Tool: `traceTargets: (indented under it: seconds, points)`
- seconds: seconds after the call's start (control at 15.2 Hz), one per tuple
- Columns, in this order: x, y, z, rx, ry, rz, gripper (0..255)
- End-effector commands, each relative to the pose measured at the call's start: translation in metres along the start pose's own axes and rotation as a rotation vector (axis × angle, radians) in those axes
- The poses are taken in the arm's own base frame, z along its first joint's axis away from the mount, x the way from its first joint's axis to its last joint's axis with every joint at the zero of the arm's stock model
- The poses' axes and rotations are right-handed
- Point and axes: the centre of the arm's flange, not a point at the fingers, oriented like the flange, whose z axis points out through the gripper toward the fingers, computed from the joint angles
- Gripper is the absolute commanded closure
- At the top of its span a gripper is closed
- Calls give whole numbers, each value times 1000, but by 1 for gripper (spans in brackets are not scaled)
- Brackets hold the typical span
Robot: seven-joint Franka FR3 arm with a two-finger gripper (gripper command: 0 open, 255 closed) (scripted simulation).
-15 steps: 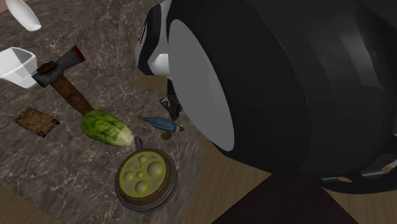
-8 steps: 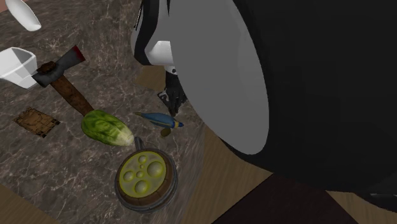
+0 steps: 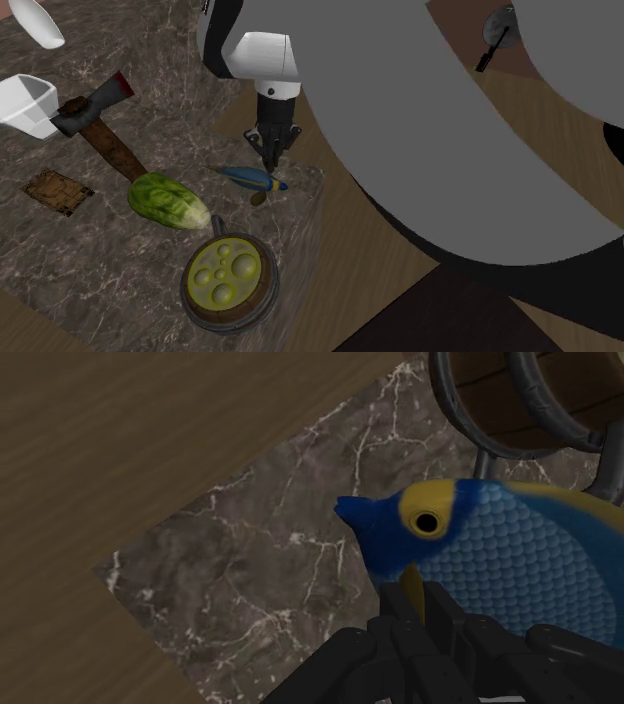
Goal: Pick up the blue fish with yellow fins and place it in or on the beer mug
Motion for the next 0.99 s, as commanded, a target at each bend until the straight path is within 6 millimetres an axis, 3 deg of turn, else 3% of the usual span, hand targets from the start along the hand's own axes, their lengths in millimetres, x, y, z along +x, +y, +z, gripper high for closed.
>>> traceTargets:
  seconds: [0.0, 0.92]
  points:
    - [-2, -3, -9, 0, 0, 0, 255]
    - [-14, -26, -78, 0, 0, 0, 255]
